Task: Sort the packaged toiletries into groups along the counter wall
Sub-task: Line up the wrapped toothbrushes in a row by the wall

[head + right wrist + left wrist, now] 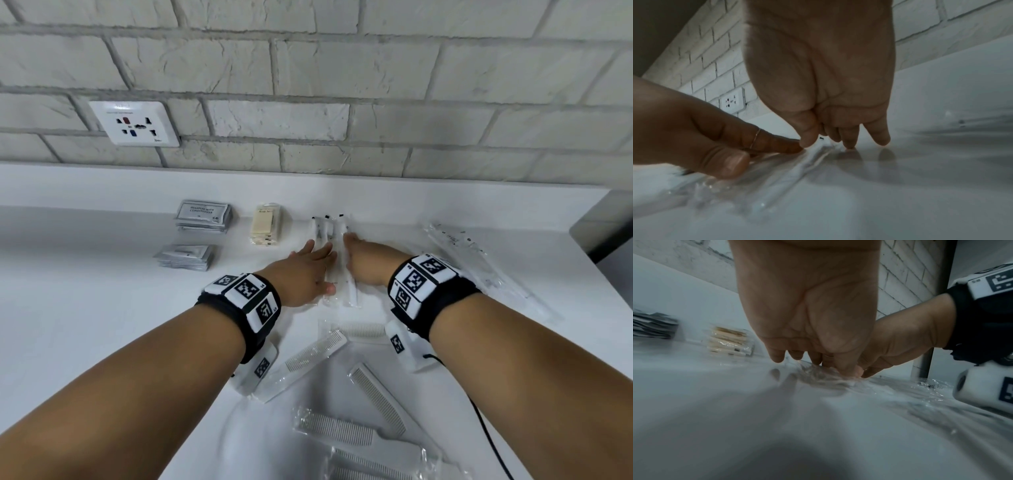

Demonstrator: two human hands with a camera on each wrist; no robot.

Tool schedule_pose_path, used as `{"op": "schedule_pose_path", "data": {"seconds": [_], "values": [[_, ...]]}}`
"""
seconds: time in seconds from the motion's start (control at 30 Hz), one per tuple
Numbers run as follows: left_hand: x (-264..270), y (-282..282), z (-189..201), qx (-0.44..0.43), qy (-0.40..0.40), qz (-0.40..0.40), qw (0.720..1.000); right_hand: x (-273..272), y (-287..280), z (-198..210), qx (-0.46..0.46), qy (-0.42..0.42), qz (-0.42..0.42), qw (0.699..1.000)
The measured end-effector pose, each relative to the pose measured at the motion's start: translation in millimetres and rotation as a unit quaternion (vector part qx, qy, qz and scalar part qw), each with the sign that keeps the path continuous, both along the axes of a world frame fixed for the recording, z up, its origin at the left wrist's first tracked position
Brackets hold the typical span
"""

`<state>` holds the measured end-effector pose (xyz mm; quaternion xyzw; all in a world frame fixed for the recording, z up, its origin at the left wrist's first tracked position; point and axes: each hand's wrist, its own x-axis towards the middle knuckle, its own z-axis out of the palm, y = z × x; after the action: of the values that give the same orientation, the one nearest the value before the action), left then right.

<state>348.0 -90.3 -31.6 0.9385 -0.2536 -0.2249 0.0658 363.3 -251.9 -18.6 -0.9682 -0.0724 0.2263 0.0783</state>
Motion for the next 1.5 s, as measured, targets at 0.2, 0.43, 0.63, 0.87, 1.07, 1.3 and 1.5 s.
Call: {"op": "schedule_pose_path", "data": {"seconds": [0.2,0.43,0.63,0.87,1.07,1.3,1.5], "values": [[1,0,1,-0.005,-0.001,0.000,1.000,-5,-1,3,-0.076,-0.021,0.062,0.995],[0,4,0,0.000,-0.019,-0.002,1.000,-12,-4,6,-0.019,-0.046,0.026,0.998],[-5,-14,4,0.000,-0.071,-0.054,0.996,-19,-72,24,-0.180,-0.110,-0.159,0.964],[-11,-28,3,0.069,-0.021,-0.066,0.995,-22,-109,-5,-0.185,-0.075,-0.155,0.968],[-14,-30,9,0.066,-0.020,-0.058,0.996,-33,-97,19,-0.123,-0.127,-0.134,0.975],[-15,-27,4,0.060,-0.023,-0.057,0.996,-17,-83,44,-0.064,-0.276,0.048,0.958],[-13,-29,5,0.061,-0.020,-0.061,0.996,-20,-94,15,0.027,-0.214,-0.082,0.973]]}}
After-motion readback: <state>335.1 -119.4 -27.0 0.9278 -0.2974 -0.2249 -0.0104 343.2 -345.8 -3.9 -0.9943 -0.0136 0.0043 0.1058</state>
